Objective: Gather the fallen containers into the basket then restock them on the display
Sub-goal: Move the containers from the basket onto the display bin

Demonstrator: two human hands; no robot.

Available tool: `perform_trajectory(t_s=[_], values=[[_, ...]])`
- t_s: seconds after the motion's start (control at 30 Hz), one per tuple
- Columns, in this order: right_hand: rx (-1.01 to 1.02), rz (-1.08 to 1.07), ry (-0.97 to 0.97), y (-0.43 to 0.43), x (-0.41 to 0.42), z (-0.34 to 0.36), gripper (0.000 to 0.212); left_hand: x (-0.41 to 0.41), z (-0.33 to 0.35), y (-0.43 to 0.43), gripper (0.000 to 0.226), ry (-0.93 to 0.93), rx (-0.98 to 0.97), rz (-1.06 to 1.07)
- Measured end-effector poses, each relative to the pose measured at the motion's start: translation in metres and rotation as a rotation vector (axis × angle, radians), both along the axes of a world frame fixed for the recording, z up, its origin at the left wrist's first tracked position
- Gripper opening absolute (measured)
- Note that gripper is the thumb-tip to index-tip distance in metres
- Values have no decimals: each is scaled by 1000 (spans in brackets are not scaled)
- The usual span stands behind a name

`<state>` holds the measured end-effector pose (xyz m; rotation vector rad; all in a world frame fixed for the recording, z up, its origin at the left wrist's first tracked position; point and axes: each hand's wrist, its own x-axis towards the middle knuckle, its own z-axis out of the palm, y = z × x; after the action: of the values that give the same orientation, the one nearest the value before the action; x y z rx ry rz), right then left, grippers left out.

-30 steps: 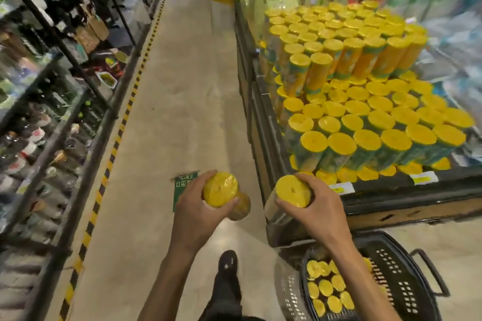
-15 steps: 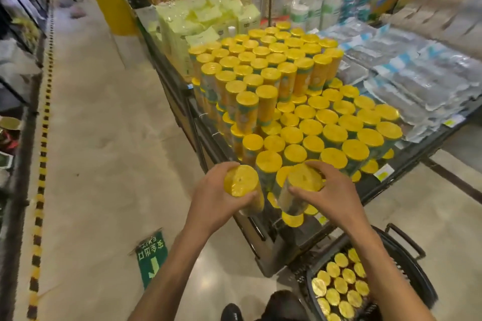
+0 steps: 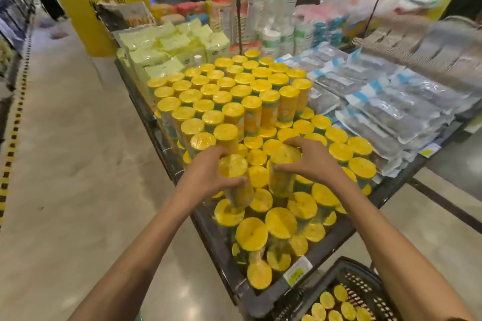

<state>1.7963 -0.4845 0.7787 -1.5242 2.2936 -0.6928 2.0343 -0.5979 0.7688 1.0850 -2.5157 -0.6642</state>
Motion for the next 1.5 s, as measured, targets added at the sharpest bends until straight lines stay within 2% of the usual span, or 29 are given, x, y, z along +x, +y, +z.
perform_trajectory(t_s=[0.17,0.33,0.47,0.7,0.87,1.13,1.5], values=[[48,143,80,-49,-55,9,79,-64,9,-30,76,-71,-22,26],[88,256,79,-93,-96,13,75,-109,6,-61,75,-105,-28,81],[116,344,129,-122,-110,11,73,-130,3,-84,82,-170,-96,98],[130,437,184,-156,-116,11,76,-150,-4,-103,79,-293,-164,101],[128,484,234,-176,-117,7,80,-153,-6,-106,78,-348,-149,104],[113,510,261,-189,-118,-9,73,-156,-5,-108,73,-375,-139,154],[105,454,248,-197,-111,-14,80,-155,-13,-106,75,-319,-137,228]])
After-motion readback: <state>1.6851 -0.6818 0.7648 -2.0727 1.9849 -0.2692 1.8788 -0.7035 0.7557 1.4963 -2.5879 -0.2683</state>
